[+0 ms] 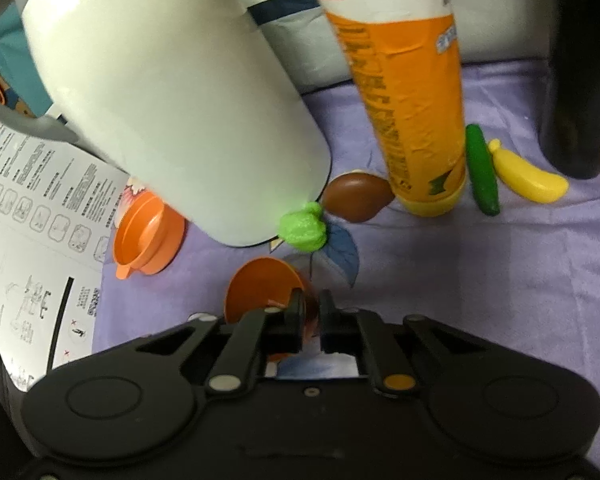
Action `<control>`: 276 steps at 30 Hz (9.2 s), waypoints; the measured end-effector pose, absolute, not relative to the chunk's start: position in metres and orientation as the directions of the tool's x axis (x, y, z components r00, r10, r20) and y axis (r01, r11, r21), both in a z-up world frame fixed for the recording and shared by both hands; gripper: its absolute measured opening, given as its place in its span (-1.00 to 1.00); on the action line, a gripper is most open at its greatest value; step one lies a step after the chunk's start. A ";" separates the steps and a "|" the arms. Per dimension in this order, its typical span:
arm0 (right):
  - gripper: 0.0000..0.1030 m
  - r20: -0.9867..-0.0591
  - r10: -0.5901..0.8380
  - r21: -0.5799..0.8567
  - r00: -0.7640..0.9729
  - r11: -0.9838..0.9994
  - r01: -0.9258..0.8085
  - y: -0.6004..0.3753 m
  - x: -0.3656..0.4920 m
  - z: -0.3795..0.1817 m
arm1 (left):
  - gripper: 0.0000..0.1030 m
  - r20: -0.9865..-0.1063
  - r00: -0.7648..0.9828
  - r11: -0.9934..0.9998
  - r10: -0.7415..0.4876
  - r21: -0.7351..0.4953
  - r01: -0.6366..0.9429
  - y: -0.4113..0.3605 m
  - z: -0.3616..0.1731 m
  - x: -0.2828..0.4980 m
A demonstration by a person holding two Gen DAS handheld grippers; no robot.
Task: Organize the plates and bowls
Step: 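Carry the orange-brown bowl and lower it into the clear bowl, then open both grippers to release the orange-brown bowl inside the clear bowl, then close both grippers on the blue bowl rim holding the nested bowls, then carry the nested bowls and lower them onto the yellow plate stack, then open both grippers and withdraw them from the bowl stack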
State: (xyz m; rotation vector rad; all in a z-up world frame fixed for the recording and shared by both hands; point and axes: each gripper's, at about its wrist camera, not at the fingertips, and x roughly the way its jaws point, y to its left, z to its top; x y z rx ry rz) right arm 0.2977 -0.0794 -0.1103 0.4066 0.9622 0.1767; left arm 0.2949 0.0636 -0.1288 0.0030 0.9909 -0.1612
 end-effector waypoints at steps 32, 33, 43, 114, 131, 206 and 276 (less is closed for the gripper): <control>-0.86 -0.751 0.348 0.437 0.561 0.899 0.028 -0.118 0.108 -0.051 | -0.72 -0.828 0.509 0.960 -0.233 -0.112 0.256 0.039 -0.048 0.121; -0.86 -0.752 0.349 0.440 0.559 0.897 0.032 -0.121 0.099 -0.051 | -0.72 -0.830 0.506 0.958 -0.235 -0.110 0.264 0.037 -0.046 0.114; -0.86 -0.756 0.341 0.437 0.559 0.899 0.042 -0.138 0.042 -0.046 | -0.71 -0.837 0.484 0.944 -0.256 -0.109 0.311 0.022 -0.036 0.061; 1.00 -0.808 0.243 0.388 0.537 0.905 0.174 -0.175 -0.036 -0.089 | 1.00 -0.843 0.489 0.945 -0.225 -0.067 0.320 0.033 -0.081 -0.001; 0.68 -0.810 0.245 0.395 0.532 0.899 0.188 -0.175 -0.025 -0.100 | 0.98 -0.848 0.466 0.930 -0.253 -0.079 0.360 0.016 -0.096 0.007; -0.61 -0.854 0.353 0.310 0.382 0.935 -0.171 0.031 0.034 -0.067 | -0.16 -0.871 0.456 0.983 -0.182 -0.165 0.077 0.194 -0.078 0.013; 1.00 -0.749 0.237 0.057 0.618 0.953 -0.296 -0.036 -0.109 -0.029 | 1.00 -0.750 0.653 0.990 -0.103 -0.014 0.140 0.190 -0.047 -0.098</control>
